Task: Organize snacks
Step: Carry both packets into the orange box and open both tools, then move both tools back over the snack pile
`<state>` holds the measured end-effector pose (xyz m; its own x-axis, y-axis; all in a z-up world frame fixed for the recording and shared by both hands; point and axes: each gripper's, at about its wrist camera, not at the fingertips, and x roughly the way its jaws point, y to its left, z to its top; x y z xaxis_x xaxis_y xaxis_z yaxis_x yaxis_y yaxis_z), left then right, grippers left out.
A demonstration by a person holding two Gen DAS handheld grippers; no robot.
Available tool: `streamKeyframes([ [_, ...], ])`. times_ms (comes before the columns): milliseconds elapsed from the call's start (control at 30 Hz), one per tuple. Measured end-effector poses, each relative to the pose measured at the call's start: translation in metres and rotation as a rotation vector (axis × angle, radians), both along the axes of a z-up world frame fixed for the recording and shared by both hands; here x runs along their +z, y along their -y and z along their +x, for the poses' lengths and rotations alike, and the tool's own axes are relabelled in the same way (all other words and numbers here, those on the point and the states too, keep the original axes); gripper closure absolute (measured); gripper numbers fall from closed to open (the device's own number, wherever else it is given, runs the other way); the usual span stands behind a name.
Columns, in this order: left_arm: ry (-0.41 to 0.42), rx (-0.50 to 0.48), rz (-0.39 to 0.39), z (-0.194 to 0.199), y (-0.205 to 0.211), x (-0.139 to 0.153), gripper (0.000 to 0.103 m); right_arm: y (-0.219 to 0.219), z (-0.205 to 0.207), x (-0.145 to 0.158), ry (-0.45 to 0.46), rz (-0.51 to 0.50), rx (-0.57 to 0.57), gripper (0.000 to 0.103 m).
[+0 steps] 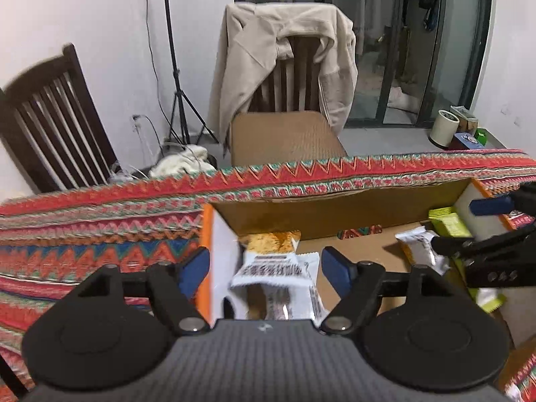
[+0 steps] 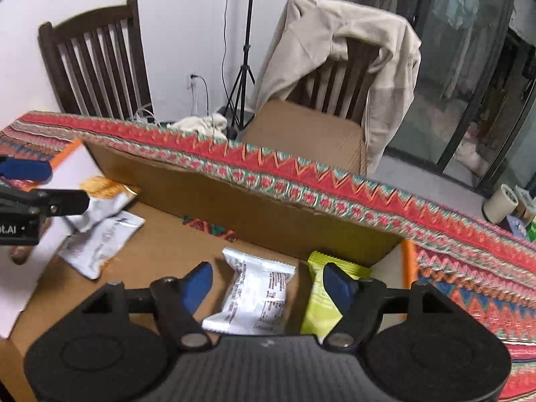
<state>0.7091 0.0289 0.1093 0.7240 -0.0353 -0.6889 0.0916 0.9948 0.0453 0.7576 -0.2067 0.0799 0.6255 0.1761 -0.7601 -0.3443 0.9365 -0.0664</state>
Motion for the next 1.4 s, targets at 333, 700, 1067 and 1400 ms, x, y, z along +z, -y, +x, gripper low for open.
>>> streamKeyframes([
  [333, 0.16, -0.082, 0.013, -0.135, 0.012, 0.104, 0.006, 0.03, -0.116, 0.111, 0.164, 0.027, 0.051, 0.013],
  [700, 0.338, -0.165, -0.006, -0.321, 0.026, 0.147, 0.0, 0.096, -0.295, 0.181, 0.317, 0.169, 0.096, 0.0],
  [1067, 0.476, -0.145, -0.11, -0.456, 0.011, 0.079, 0.0, 0.146, -0.46, 0.138, 0.498, 0.195, 0.135, 0.0],
  [1400, 0.319, -0.05, -0.145, -0.475, 0.013, -0.023, 0.0, 0.127, -0.527, 0.019, 0.497, 0.07, 0.062, 0.0],
])
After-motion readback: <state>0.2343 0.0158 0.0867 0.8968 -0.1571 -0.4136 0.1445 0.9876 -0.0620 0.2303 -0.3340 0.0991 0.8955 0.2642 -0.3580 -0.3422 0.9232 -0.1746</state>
